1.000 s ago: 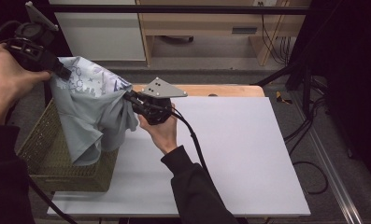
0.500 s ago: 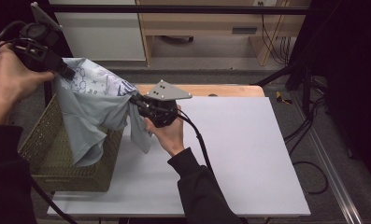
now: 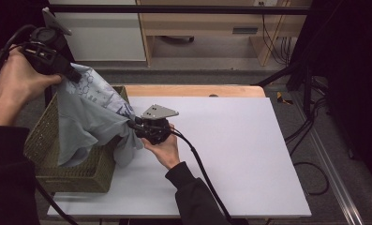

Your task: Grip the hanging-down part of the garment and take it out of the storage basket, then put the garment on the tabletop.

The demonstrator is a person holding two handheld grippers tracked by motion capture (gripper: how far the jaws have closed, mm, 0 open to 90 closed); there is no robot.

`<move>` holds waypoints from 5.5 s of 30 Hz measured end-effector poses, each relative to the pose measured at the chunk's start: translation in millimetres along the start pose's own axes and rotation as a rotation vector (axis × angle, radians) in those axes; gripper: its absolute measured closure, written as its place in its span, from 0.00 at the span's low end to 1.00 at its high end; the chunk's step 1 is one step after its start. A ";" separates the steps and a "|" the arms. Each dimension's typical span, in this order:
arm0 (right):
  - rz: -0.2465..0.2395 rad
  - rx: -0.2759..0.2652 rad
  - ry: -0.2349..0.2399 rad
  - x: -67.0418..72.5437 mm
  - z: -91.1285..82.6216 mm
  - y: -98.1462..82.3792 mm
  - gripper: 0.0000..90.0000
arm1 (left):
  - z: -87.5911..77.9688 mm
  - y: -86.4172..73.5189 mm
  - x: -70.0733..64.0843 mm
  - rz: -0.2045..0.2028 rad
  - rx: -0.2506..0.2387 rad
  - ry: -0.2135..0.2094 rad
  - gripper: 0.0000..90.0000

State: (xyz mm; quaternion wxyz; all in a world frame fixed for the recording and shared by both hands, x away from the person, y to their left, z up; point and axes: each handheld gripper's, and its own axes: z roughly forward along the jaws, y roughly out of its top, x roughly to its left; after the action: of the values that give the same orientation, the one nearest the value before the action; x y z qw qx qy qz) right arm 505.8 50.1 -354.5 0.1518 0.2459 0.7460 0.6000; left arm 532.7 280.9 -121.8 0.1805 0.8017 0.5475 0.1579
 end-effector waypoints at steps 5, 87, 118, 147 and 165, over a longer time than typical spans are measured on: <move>0.013 -0.020 0.024 4.5 -9.0 -3.8 0.54 | 1.9 -0.5 0.7 0.000 0.000 -0.004 0.92; 0.123 -0.107 -0.470 -43.2 -257.6 -123.7 0.01 | 19.6 -4.1 9.1 -0.046 0.047 -0.036 0.92; 0.127 -0.096 -0.474 -42.6 -263.5 -124.9 0.01 | 13.0 22.8 -99.4 0.223 -0.024 -0.145 0.92; 0.119 -0.103 -0.464 -41.3 -265.5 -124.2 0.01 | 64.9 21.1 -198.9 0.453 0.010 -0.240 0.92; 0.126 -0.094 -0.460 -41.5 -264.9 -126.2 0.01 | 128.8 1.4 -219.5 0.495 0.052 -0.324 0.92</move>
State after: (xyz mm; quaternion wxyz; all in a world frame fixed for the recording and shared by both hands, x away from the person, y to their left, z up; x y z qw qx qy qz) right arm 378.9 -210.1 -417.8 0.2912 0.4149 0.6461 0.5706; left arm 514.9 60.2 -247.3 0.2009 0.9300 0.3033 0.0529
